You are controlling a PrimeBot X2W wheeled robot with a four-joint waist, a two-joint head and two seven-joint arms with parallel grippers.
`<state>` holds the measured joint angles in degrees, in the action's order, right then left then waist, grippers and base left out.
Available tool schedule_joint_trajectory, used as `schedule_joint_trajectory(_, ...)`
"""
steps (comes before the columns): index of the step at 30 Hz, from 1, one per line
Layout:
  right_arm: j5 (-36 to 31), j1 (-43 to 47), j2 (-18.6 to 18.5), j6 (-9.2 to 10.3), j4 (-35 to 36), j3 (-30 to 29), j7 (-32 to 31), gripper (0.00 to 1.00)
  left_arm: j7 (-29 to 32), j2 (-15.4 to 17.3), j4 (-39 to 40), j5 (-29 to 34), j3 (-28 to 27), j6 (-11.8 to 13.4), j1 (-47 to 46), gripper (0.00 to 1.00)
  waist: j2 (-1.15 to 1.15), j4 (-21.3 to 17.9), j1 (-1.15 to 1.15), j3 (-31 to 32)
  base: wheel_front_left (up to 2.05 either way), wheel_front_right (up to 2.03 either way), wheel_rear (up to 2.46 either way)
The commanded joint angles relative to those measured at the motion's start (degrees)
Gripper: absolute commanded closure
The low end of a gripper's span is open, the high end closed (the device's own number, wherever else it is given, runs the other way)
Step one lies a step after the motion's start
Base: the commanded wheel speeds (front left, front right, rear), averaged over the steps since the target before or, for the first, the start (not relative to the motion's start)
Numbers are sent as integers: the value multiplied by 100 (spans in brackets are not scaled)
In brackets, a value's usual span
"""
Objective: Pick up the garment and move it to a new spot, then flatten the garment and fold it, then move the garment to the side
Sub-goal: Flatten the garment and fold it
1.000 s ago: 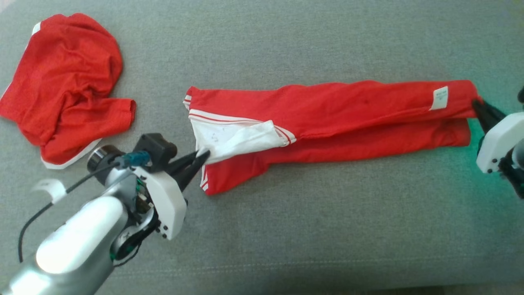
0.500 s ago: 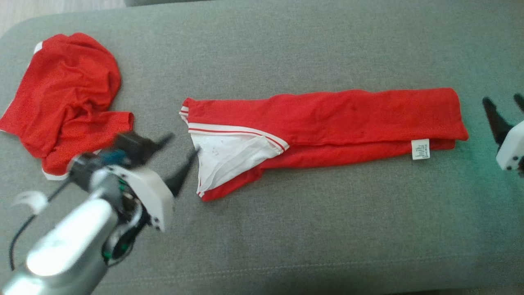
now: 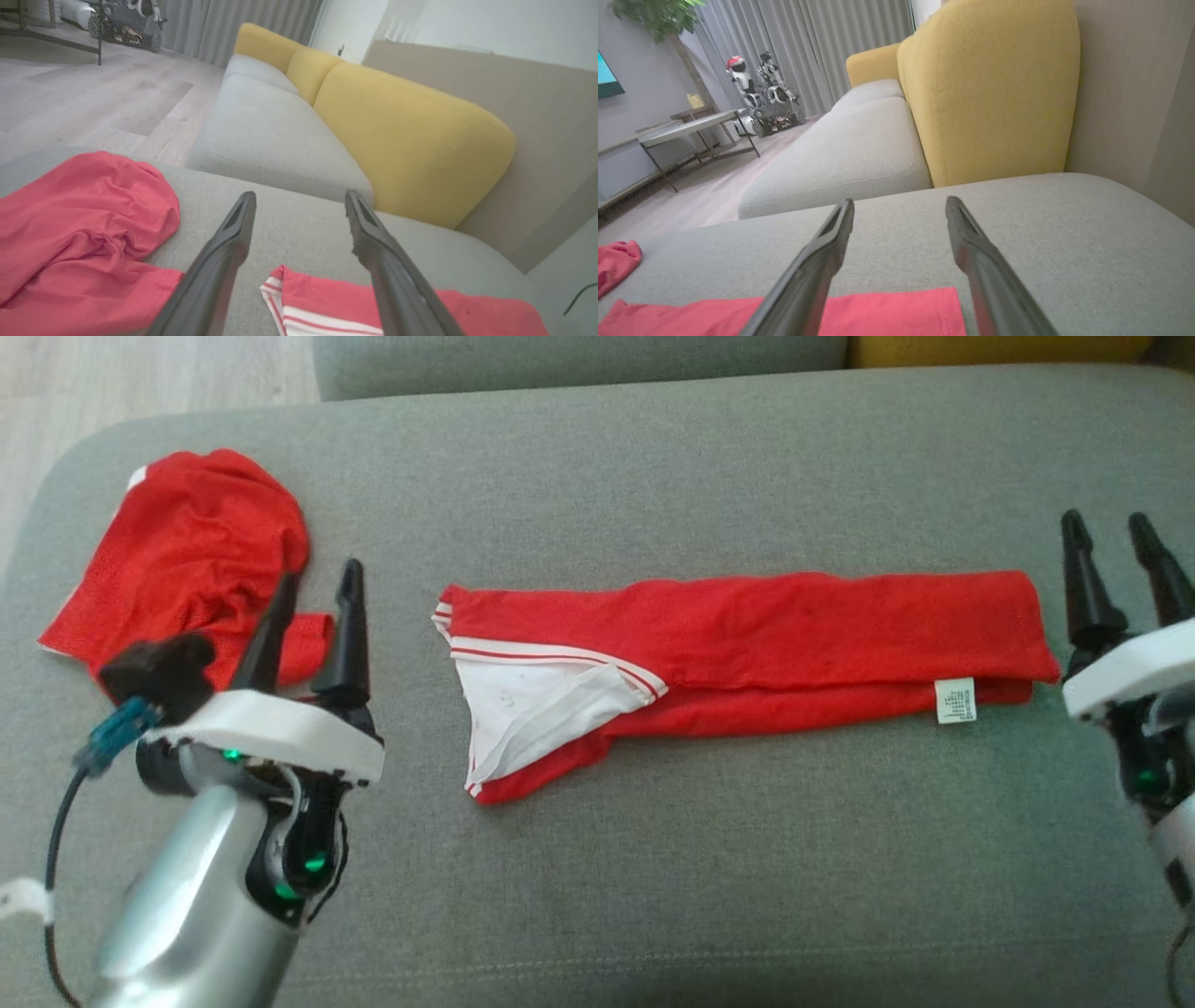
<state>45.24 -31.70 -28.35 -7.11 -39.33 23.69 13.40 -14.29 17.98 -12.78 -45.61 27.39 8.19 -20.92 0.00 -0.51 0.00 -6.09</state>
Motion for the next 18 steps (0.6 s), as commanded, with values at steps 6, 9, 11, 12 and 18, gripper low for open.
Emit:
schedule_joint_trajectory(6, -751, 684, 371, -37, 811, -660, 153, 0, -69, -747, 465, 1083, -1291, -396, 550, 0, 0, 30, 0, 57, 0, 0, 0)
schedule_joint_trajectory(9, -1115, 1027, 678, -37, 1085, -983, 157, 0, -70, -1077, 535, 1617, -1611, -696, 906, 0, 0, 7, 0, 77, 0, 0, 0)
schedule_joint_trajectory(11, -1339, 1225, 837, -37, 1206, -1154, 158, 0, -70, -1239, 615, 1889, -1838, -890, 1111, 0, 0, -3, 0, 75, 0, 0, 0)
schedule_joint_trajectory(12, -1422, 1309, 909, -37, 1247, -1233, 158, 0, -70, -1303, 649, 2015, -1931, -978, 1201, 0, 0, -1, 0, 67, 0, 0, 0)
schedule_joint_trajectory(18, -1776, 1619, 1203, -37, 1456, -1560, 118, 0, -70, -1490, 679, 2378, -2239, -1291, 1440, 0, 0, 32, 0, -6, 0, 0, 0)
